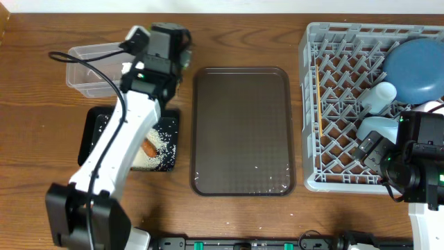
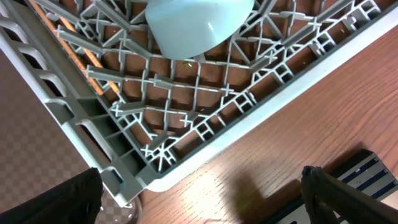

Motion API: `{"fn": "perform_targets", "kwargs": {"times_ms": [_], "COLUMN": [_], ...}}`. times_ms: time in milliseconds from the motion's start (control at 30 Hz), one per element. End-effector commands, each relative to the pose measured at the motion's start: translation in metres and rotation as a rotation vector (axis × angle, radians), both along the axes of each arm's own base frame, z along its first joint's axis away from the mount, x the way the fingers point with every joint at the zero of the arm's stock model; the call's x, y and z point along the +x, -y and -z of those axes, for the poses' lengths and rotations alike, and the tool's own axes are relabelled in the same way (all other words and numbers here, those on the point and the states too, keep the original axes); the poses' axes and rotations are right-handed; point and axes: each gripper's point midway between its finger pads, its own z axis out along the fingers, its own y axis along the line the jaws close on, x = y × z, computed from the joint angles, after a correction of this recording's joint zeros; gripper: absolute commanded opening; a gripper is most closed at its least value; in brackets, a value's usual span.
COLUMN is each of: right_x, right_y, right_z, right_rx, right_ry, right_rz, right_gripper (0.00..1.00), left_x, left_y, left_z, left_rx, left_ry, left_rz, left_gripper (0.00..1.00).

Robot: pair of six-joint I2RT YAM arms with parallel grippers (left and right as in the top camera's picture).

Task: Sort waste into correct bins and load items into the dishwasher rack

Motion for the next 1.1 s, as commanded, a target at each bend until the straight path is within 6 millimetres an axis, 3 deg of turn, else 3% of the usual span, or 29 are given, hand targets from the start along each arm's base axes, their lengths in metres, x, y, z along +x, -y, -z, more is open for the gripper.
{"fn": "perform_targets", "kwargs": {"times_ms": [0,133,267,300,367,400,500,633,800,933,1067], "right_x": [-0.001,-0.001,-0.001,-0.001,-0.001,-0.001,-0.001,-0.001,-0.001,-0.001,-0.001], "right_y": [0.003,0.003,0.003,0.003,0.003,0.003,0.003,0.003,0.003,0.003,0.003], "right_z": [0.0,-0.001,-0.001,-0.001,-0.001,-0.001,-0.001,-0.001,-0.001,0.0,-0.001], "right_rx": [0.002,0.002,0.002,0.002,0.002,0.002,0.002,0.002,0.002,0.002,0.002], "right_ry": [0.004,0.004,0.004,0.004,0.004,0.004,0.004,0.004,0.004,0.003,0.004], "right_rz": [0.026,0.026,0.026,0.026,0.026,0.026,0.026,0.026,0.026,0.026,0.026], "right_gripper": [0.99,0.99,0.99,0.99,0.99,0.99,0.99,0.99,0.99,0.99,0.99], "left_x": [0.016,0.031,0.035,0.035,0.034,0.034,0.033,0.034,0.022,-0.024,-0.088], "left_y": [-0.041,-0.075,-0.103,-0.109,-0.121,-0.125,-0.133,-0.124,-0.094,-0.083,-0.08], "left_z": [0.014,0.037,0.067,0.072,0.082,0.084,0.086,0.074,0.03,-0.008,-0.037], "left_rx": [0.044,0.046,0.055,0.056,0.057,0.058,0.056,0.013,-0.094,-0.134,-0.14], "left_ry": [0.001,-0.013,-0.07,-0.08,-0.099,-0.104,-0.108,-0.086,-0.039,-0.069,-0.13], "left_rz": [-0.109,-0.184,-0.241,-0.251,-0.274,-0.282,-0.297,-0.258,-0.113,-0.072,-0.068], "left_gripper": [0.07,0.07,0.07,0.12,0.45,0.58,0.71,0.81,0.84,0.84,0.84]}}
